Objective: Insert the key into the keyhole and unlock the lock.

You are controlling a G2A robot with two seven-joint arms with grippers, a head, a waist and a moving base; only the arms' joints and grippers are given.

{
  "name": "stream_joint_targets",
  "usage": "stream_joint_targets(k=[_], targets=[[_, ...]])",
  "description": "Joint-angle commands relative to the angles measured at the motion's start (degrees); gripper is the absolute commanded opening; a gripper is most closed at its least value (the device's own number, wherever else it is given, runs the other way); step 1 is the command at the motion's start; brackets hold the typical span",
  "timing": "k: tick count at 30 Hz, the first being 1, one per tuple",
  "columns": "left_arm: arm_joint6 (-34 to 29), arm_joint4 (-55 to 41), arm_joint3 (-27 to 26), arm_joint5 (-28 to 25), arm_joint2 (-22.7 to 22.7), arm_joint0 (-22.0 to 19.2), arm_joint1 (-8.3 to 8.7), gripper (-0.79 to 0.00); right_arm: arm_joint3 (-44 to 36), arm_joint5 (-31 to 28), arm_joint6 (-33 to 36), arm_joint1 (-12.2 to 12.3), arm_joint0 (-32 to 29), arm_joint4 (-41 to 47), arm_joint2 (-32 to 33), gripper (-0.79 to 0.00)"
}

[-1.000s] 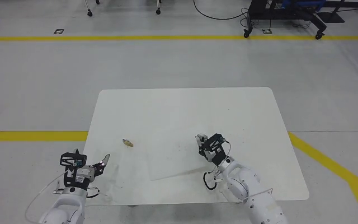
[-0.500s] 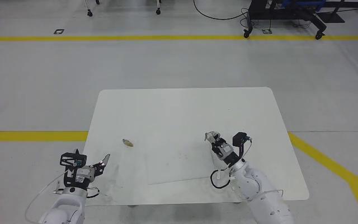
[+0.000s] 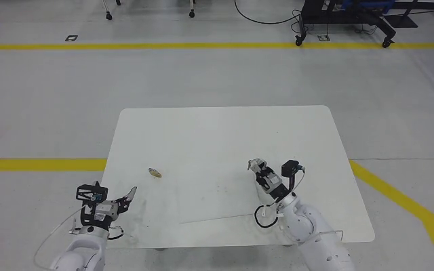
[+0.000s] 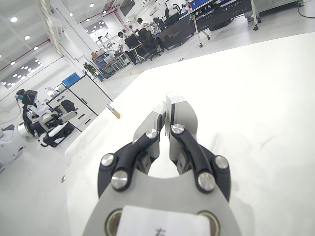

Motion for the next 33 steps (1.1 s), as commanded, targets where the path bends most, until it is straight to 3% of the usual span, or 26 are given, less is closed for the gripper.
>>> stream_joint_targets(k=[1,4,6,15,18,21,23,29,33], targets=[[-2.31,-4.84,-0.71,-4.71,1.18,-1.87,-0.06,0.0,-0.26,0.65,-0.58,-0.48,0.76,1.73,-1.18,-0.785],[-9.74,-14.75,-1.49,-7.92,2.14,-4.9,-0.26,0.0,-0.86,2.03,-5.16,-0.95,1.53,-0.43,-2.02,-0.785],[-9.74,-14.75,-1.49,-7.92,2.14,-4.9,-0.26,0.0,-1.22,1.57,-8.52,-1.02,1.03,-1.92,-1.98,-0.785],[-9.73,-15.23,-1.57,-8.21,2.26,-4.88,-0.27,0.0,-1.22,1.57,-8.52,-1.02,1.03,-1.92,-1.98,-0.785],[-11.42,-24.82,-1.27,-12.73,2.55,-5.07,-0.43,0.0,-1.51,1.5,-8.16,-1.05,0.86,-1.68,-2.1,-0.785],[-20.63,-40.56,1.13,-20.93,3.04,-7.79,-0.23,0.0,-2.21,-0.38,-6.15,-1.37,1.06,0.51,-3.33,-0.785],[-28.84,-50.36,2.99,-23.25,3.95,-11.01,-0.03,0.0,-1.57,-1.05,-4.19,-1.77,2.07,1.77,-4.82,-0.785],[-51.86,-78.48,9.98,-20.84,9.14,-22.09,0.12,0.0,0.71,-6.18,-1.73,-3.25,4.92,7.36,-9.43,-0.785],[-57.38,-83.94,15.85,-19.14,11.98,-27.71,-0.08,0.0,2.14,-8.84,-1.12,-4.1,6.16,11.02,-11.48,-0.785]])
